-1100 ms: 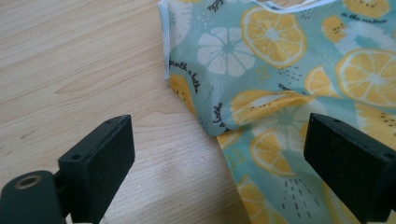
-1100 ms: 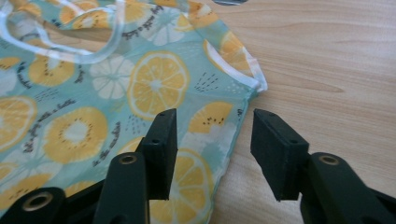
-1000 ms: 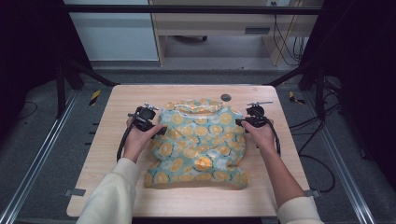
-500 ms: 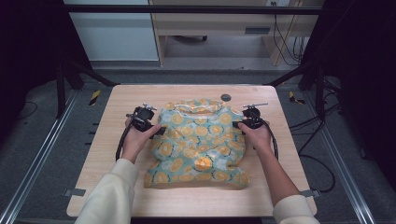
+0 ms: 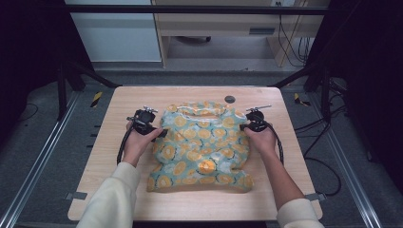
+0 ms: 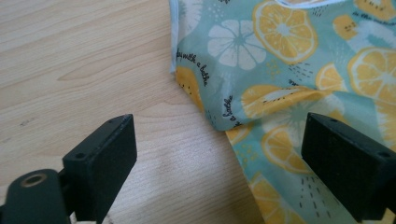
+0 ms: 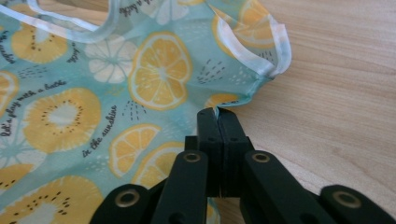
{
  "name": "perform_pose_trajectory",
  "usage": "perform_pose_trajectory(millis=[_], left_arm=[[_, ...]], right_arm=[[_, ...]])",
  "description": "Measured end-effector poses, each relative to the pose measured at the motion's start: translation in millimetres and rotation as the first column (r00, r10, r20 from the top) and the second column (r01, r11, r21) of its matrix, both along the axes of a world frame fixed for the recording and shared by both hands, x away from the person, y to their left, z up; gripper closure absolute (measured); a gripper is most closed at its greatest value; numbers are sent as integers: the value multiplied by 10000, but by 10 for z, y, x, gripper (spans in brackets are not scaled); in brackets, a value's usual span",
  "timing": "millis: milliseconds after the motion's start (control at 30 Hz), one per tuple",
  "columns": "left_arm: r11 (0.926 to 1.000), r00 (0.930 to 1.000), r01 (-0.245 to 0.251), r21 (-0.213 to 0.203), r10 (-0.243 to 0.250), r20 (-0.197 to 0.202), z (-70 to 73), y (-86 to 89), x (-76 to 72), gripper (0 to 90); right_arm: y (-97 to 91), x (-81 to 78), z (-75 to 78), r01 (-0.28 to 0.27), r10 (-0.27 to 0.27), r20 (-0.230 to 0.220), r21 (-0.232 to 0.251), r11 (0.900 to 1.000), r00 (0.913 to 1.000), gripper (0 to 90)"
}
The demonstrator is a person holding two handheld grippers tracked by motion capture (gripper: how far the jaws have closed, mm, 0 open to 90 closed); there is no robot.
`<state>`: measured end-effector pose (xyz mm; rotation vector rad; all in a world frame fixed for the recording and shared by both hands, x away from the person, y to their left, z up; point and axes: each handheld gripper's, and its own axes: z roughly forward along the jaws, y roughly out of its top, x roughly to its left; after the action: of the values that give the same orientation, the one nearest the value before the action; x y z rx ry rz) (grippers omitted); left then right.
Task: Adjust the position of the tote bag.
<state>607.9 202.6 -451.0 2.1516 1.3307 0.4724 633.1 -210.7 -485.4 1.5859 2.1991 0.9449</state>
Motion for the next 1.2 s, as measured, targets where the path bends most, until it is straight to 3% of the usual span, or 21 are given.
perform_pose_trajectory(millis=[300,433,733,1000,1200], left_arm=[[9984,9993,-337,-448,343,120,-43,48,64,178],[9968,9992,-397,-698,394,-46,-103,32,107,200],[9957,9992,-403,-837,400,-51,-154,-56,147,206],[9962,9987,-511,-703,504,-124,-148,-93,202,214],[9985,9979,-404,-357,384,-529,-242,-158,233,280]], right_arm=[[22,-41,50,-396,393,421,61,9992,9983,900],[31,-56,96,-520,493,770,339,9981,9958,900],[21,-91,139,-718,674,903,468,9963,9936,900],[49,-101,139,-850,805,880,489,9952,9929,900],[59,-108,145,-920,875,877,493,9945,9923,900]])
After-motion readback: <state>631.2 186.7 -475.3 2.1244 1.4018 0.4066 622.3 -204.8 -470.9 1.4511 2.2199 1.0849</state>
